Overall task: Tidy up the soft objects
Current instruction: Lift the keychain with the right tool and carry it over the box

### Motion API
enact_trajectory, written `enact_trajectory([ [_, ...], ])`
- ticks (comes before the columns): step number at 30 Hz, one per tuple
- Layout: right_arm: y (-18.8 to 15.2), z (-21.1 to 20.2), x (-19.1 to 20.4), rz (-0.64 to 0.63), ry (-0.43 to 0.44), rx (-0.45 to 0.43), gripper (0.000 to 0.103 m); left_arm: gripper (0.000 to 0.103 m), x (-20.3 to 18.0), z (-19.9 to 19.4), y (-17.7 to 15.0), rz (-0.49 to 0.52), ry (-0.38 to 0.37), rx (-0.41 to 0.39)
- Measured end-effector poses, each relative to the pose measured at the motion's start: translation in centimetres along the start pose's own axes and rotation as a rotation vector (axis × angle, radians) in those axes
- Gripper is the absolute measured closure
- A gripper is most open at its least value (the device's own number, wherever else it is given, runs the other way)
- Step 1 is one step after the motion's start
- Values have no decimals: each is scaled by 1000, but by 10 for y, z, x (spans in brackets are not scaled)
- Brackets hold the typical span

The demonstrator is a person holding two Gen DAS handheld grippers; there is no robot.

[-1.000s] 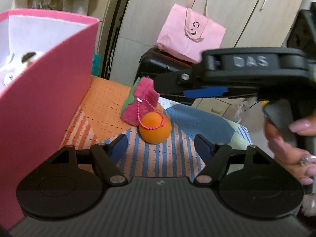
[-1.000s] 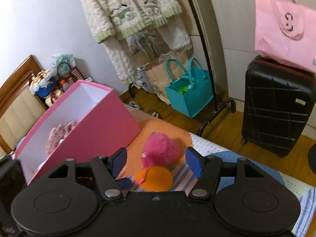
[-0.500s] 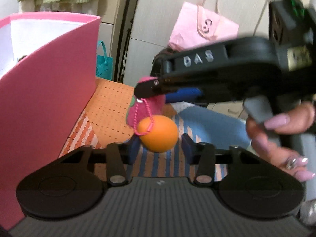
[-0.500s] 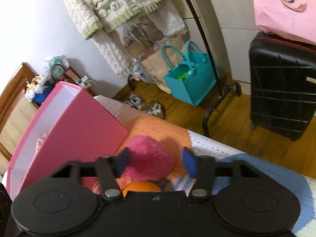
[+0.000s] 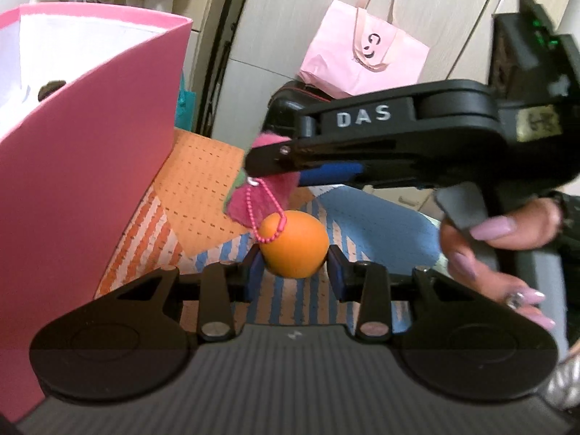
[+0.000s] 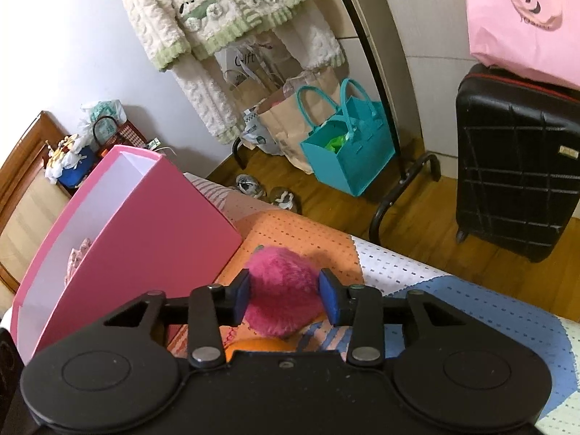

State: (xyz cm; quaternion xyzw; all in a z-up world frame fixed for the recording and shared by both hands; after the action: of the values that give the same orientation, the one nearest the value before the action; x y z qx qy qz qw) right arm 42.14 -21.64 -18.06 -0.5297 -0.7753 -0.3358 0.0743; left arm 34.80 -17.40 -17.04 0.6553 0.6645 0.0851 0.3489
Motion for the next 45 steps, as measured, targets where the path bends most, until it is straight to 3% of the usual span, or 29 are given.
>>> enact_trajectory([
  [5, -1, 16, -1, 24, 24, 51, 46, 67, 1, -2, 0, -24, -25, 2],
  [10, -7, 8, 3, 43, 16, 19, 57, 67, 0, -5, -3, -27, -48, 23],
  [13, -13, -3, 1, 45, -36, -14, 57, 67, -2, -8, -7, -21, -67, 46],
  [16, -19, -18, 1, 59, -35, -49, 57, 67, -5, -15, -15, -8, -86, 67],
  [20, -30, -40, 4, 64, -73, -97, 57, 67, -10, -26, -24, 42, -47, 91],
  [27, -70, -68, 11, 108, -120, -171, 57, 67, -18, -48, -35, 109, -20, 100],
  [38, -126, -99, 25, 105, -162, -184, 56, 67, -11, -72, -68, 151, -5, 125],
  [45, -158, -109, 51, 58, -192, -170, 56, 67, -13, -106, -90, 231, -44, 130],
])
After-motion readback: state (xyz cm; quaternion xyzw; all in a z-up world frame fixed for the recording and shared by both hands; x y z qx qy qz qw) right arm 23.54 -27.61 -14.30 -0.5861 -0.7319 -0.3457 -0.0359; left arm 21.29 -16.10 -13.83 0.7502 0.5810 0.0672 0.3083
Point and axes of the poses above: each gripper's, at about its wrist camera, not at the fingertips, and z roughly the way its jaws point, x to its left, y to its top, the point moved 10 cm from there along z, roughly the way its jaws point, and after that the axes turned 10 degrees about x, right-handed, at the moved point
